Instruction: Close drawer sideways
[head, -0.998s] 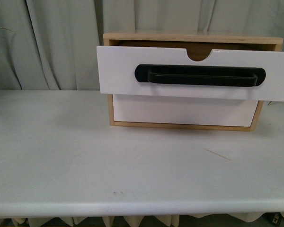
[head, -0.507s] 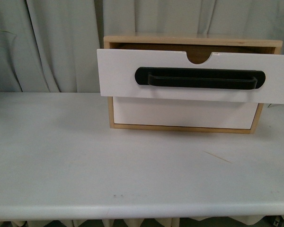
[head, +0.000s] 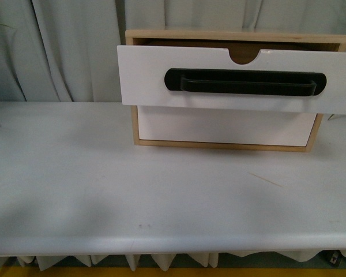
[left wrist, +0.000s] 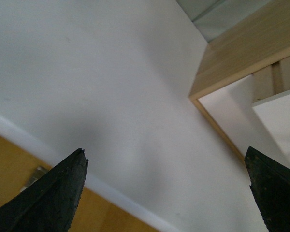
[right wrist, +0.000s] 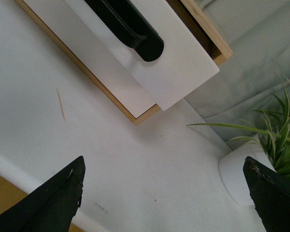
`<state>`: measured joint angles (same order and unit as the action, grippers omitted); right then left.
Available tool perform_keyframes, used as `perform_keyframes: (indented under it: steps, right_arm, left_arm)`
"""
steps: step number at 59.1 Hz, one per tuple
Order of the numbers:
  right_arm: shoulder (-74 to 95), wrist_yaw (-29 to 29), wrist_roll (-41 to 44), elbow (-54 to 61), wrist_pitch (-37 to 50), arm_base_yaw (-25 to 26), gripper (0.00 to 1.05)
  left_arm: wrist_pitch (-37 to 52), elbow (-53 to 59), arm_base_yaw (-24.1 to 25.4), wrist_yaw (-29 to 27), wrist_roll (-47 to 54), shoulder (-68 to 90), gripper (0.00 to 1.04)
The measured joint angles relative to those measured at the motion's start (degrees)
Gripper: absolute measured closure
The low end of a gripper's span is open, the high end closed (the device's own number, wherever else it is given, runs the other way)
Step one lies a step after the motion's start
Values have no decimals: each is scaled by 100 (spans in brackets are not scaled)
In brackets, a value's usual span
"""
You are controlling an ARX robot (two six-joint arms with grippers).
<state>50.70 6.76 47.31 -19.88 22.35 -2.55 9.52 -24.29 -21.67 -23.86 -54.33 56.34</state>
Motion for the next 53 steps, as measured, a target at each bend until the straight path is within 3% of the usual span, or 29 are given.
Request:
perform_keyframes:
  steps: [8,17,53]
  right_arm:
    - [1093,2,800,-243,848,-66,9]
    - [1753,46,1161,-533,1161,-168,9]
    - [3604,111,1585,-1681,1744,-376,9]
  left_arm:
    - [636,-793,-420,173,-804,1128,6]
    - [890,-1368,-549,339,-1207,1867,6]
    - [1023,-2815,-629,745,-1613,3405,6]
